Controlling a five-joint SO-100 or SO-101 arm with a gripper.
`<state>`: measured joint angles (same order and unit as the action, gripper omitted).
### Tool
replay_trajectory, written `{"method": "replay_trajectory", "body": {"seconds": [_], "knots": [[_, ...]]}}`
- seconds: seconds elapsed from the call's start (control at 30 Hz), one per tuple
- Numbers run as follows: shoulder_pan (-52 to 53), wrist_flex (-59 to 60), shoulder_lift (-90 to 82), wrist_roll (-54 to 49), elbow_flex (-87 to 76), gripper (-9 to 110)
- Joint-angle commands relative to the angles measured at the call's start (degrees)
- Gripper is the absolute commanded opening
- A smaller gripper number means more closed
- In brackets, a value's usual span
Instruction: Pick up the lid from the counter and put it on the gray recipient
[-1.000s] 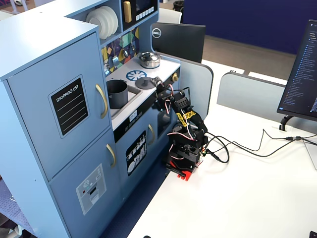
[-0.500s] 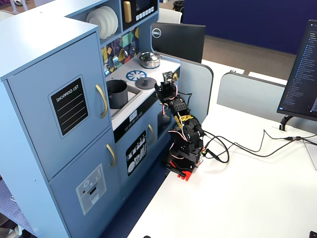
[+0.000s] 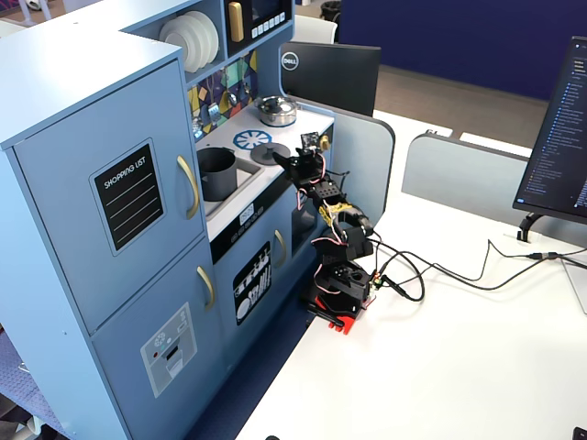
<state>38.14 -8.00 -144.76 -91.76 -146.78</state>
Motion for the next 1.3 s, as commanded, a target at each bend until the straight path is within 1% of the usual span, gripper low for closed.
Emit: {"method": "replay_trajectory", "body": {"seconds": [0.0,0.5,1.13,1.27], "knots": [[-1.5,-3.5,4.7,0.2,3.9,26],[-2.7,-8.3,23.5,0.1,18.4,25],[-3.8,-11.3,36.7,0.6,27.2,23],[-3.9,-11.3,38.4,1.1,27.6,17]]}}
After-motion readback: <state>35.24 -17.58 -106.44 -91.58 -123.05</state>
